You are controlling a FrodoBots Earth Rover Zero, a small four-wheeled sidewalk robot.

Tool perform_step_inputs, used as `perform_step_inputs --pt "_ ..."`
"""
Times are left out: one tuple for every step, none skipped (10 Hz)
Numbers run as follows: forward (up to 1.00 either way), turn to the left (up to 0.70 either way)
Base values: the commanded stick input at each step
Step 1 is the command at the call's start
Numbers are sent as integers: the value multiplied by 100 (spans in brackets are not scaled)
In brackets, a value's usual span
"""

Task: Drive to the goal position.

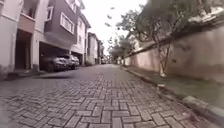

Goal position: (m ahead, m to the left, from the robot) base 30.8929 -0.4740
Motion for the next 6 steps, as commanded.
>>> perform_step_inputs --pt "69 3" --pt "69 3" --pt "69 3" --pt "69 3" --pt "69 3" --pt "69 3"
